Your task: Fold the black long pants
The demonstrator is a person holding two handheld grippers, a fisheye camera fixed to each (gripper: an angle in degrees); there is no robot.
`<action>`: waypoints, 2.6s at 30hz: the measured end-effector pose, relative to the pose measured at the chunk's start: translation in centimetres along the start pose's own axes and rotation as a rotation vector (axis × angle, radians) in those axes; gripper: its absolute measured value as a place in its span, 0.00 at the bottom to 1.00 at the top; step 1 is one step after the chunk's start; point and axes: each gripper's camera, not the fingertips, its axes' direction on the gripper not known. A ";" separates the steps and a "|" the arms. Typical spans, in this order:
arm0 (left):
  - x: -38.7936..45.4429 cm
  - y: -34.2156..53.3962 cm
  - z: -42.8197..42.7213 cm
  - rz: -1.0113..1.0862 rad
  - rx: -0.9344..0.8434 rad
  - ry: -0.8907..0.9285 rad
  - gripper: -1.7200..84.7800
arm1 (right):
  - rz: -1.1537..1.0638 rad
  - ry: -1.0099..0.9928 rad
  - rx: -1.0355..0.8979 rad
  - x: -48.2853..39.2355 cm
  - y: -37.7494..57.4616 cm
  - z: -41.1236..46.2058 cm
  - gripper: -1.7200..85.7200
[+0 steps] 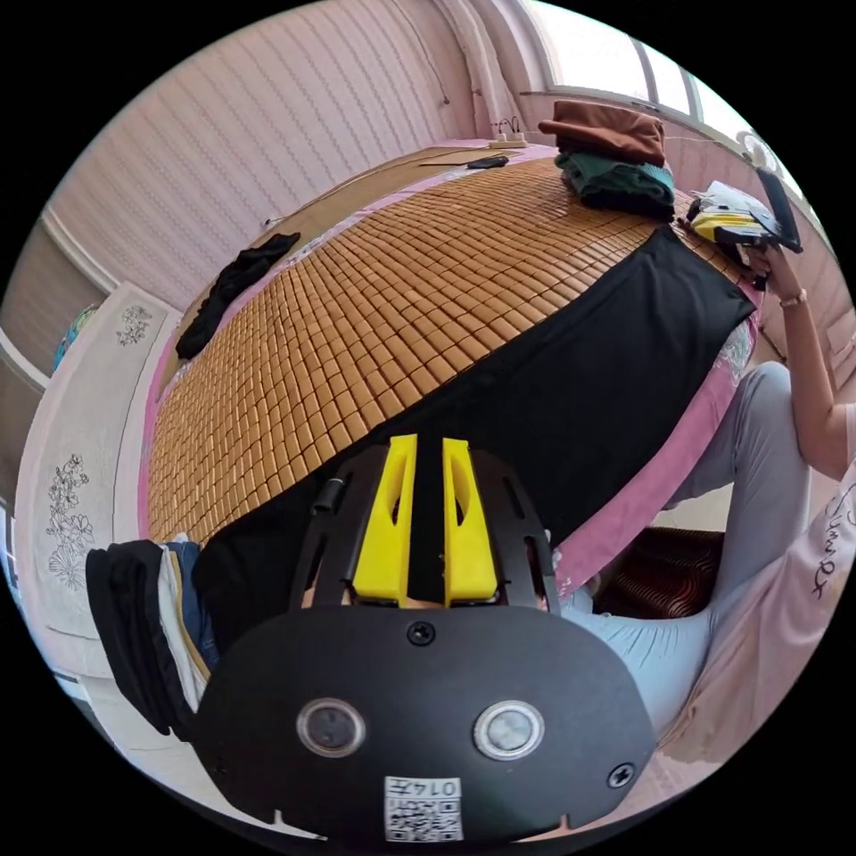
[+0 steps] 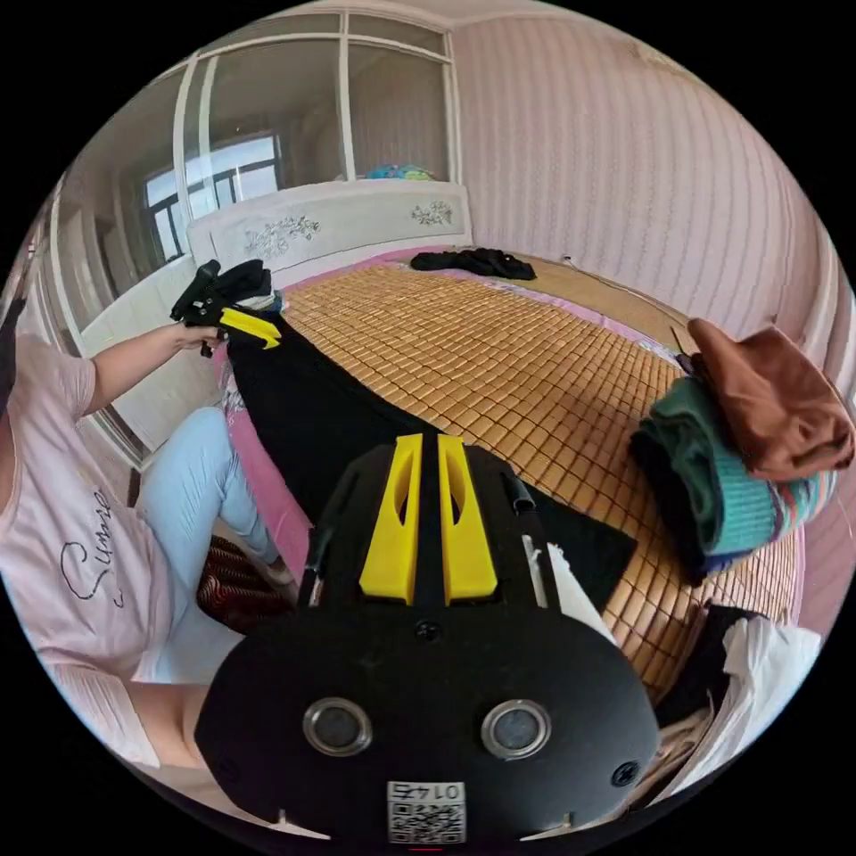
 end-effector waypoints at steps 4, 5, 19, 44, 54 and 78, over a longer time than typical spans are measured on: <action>-4.0 2.6 1.2 -0.048 0.041 0.039 0.11 | -0.142 0.037 -0.189 -7.6 -7.7 9.9 0.12; -5.2 3.0 1.6 -0.060 0.051 0.063 0.11 | -0.192 0.032 -0.240 -9.5 -9.1 12.2 0.13; -12.4 8.2 2.1 -0.080 0.083 0.186 0.01 | -0.257 -0.052 -0.411 -14.8 -14.8 19.7 0.03; -26.1 28.8 -3.8 -0.589 0.010 -0.207 0.03 | 0.458 0.266 -0.211 -7.6 2.1 7.9 0.06; -23.2 34.7 -7.7 -0.721 0.183 -0.351 0.01 | 0.459 0.314 -0.342 -7.3 3.8 8.7 0.03; 5.6 25.7 -5.5 -0.290 0.388 0.128 0.01 | -0.121 -0.097 -0.254 -25.9 -5.7 20.9 0.02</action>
